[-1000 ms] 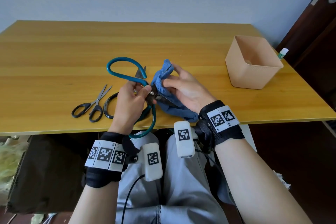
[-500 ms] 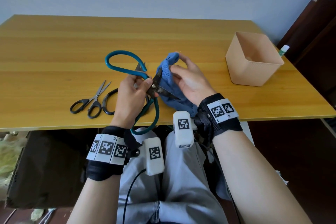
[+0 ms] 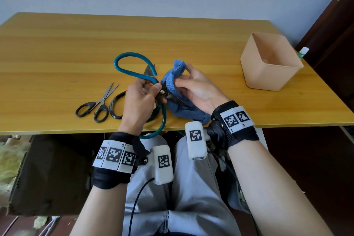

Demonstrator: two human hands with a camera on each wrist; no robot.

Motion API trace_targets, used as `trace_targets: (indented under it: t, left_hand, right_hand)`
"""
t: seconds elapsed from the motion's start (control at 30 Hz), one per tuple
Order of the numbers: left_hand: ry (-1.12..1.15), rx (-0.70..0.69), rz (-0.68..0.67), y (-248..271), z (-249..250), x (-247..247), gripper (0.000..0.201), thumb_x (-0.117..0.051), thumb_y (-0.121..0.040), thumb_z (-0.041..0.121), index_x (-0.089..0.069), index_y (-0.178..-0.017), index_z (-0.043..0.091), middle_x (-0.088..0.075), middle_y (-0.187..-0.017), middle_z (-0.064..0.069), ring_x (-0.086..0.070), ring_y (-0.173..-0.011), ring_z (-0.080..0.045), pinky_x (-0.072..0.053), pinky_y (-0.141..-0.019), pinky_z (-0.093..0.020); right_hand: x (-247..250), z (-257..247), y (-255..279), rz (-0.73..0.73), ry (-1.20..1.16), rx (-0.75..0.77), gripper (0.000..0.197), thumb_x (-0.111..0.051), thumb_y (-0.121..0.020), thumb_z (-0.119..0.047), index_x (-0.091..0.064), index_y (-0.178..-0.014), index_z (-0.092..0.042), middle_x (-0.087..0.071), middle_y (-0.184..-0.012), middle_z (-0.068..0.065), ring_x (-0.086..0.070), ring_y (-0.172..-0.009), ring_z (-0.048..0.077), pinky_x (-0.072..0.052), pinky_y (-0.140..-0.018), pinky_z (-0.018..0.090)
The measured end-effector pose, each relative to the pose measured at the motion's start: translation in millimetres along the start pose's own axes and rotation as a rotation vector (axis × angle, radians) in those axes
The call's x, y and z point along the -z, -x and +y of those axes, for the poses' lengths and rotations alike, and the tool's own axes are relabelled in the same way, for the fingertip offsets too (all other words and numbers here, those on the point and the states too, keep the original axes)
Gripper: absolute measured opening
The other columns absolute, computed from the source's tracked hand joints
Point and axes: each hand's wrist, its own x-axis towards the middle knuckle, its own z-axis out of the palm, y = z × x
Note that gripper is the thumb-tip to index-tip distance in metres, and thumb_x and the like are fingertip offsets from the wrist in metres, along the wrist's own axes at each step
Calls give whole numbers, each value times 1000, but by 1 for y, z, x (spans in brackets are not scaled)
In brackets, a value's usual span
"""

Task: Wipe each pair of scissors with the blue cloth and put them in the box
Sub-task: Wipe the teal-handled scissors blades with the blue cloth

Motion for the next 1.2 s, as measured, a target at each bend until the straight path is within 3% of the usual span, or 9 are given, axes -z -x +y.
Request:
trace_targets:
  t: [0.1, 0.2, 0.43, 0.53, 0.73, 0.87, 0.93, 1.03, 1.2]
  left_hand:
    - [-19, -9, -11, -1, 4, -4, 10, -57, -101, 15, -59, -101, 5, -65, -65, 4, -71, -69, -33, -53, -72, -53]
    - [-32, -24, -16, -5, 9, -3, 8, -57, -101, 14, -58, -98, 7, -63, -73, -6, -71, -64, -23, -54, -71, -54]
    - [-9, -19, -39, -3, 10, -1, 5, -57, -101, 13, -59, -98, 10, -55, -86, -13, -71, -61, -15, -57, -72, -45]
    - [1, -9, -53, -3, 10, 1, 6, -57, -101, 13, -60, -101, 8, -54, -87, -13, -72, -62, -16, -57, -74, -46]
    - [29, -2, -54, 0, 11, 0, 5, -57, -102, 13, -60, -99, 14, -55, -88, -12, -72, -62, -16, -58, -74, -44]
    - [15, 5, -31, -2, 10, 1, 10, -56, -101, 12, -59, -105, 3, -57, -78, -5, -70, -61, -15, -57, -73, -40]
    - [8, 4, -43, -2, 9, 0, 10, -56, -101, 12, -59, -104, 3, -57, -74, 0, -70, -61, -16, -57, -73, -42]
    - [1, -12, -58, 0, 9, -1, 5, -57, -101, 13, -60, -101, 9, -57, -79, -7, -71, -62, -17, -58, -73, -46]
    - [1, -3, -43, 1, 7, 0, 8, -57, -101, 12, -60, -104, 5, -52, -82, -9, -71, -60, -15, -56, -68, -35]
  right_hand:
    - [1, 1, -4, 103, -56, 39, 64, -56, -91, 12, -40, -145, -20, -68, -106, 18, -67, -87, 23, -56, -82, 34]
    - [1, 9, -8, 153, -120, 64, 64, -58, -91, 10, -39, -145, -18, -69, -107, 18, -65, -92, 26, -50, -97, 44]
    - [3, 10, -12, 183, -211, 84, 62, -59, -92, 7, -38, -147, -15, -71, -103, 15, -69, -87, 24, -55, -84, 40]
    - [6, 8, -12, 202, -264, 84, 62, -59, -92, 6, -39, -146, -16, -68, -108, 19, -69, -86, 25, -56, -88, 44]
    - [8, 1, -9, 163, -314, 60, 56, -59, -94, 3, -42, -145, -14, -70, -96, 15, -70, -78, 22, -59, -72, 34]
    - [7, -2, 0, 20, -169, -9, 48, -55, -94, 7, -48, -138, -11, -69, -93, 12, -68, -82, 22, -58, -77, 32]
    - [8, -2, 0, 55, -168, 13, 53, -55, -92, 11, -46, -140, -9, -69, -94, 14, -68, -81, 22, -58, -77, 31]
    - [10, -2, -6, 141, -278, 56, 56, -55, -92, 11, -44, -143, -9, -69, -96, 15, -68, -80, 22, -58, -77, 32]
    - [9, -2, -3, 102, -245, 51, 57, -54, -93, 10, -41, -145, -11, -71, -91, 12, -68, -81, 19, -58, -80, 31]
